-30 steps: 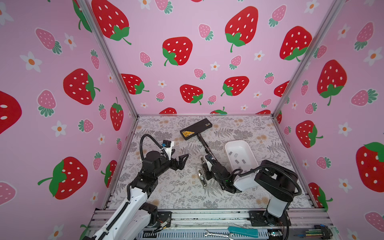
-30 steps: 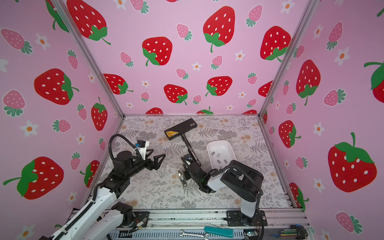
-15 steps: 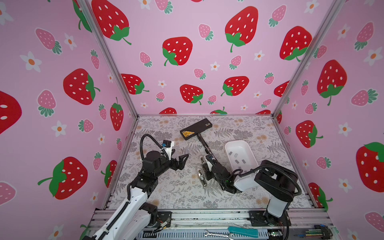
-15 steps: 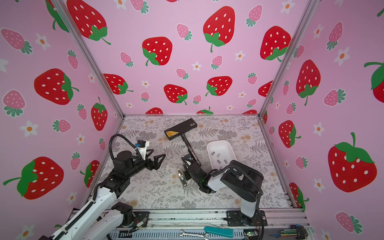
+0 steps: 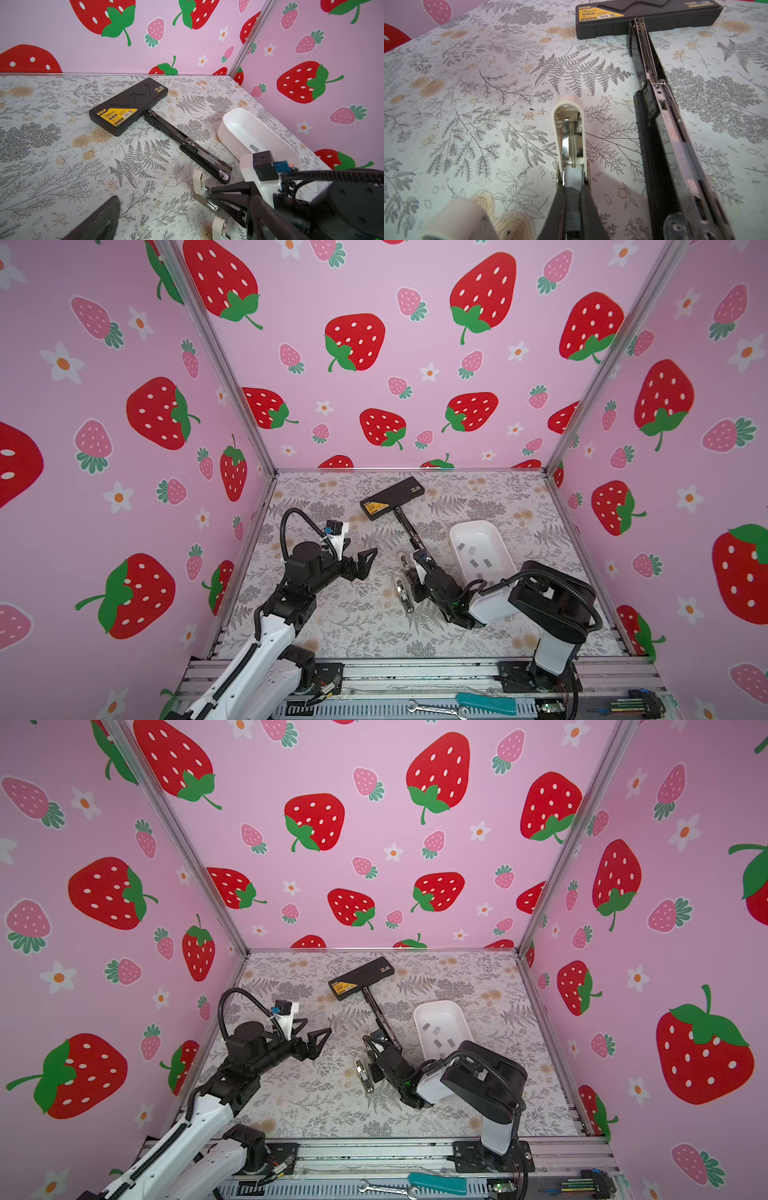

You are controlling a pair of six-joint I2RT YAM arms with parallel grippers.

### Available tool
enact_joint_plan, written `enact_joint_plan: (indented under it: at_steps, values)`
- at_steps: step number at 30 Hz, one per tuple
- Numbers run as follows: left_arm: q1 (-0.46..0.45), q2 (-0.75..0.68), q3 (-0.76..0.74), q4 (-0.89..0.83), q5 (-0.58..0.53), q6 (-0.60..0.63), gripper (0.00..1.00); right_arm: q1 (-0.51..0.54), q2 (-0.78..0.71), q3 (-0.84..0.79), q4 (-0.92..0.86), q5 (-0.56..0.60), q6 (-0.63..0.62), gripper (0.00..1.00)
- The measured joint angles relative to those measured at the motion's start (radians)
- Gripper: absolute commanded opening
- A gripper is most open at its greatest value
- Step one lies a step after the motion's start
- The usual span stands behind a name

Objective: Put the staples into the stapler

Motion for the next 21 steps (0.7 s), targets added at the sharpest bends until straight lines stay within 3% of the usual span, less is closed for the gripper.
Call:
enact_joint_plan:
  at_steps: [18,21]
  values:
    - [0.000,0.001,0.000,0.000,0.000,0.000,0.99,0.011,-0.032,-0.050,0.007,-0.007,0.026,0.03]
    - [0.000,0.004,0.000,0.000,0.000,0.000,0.99,0.013,-0.033,-0.050,0.006,-0.007,0.029,0.08]
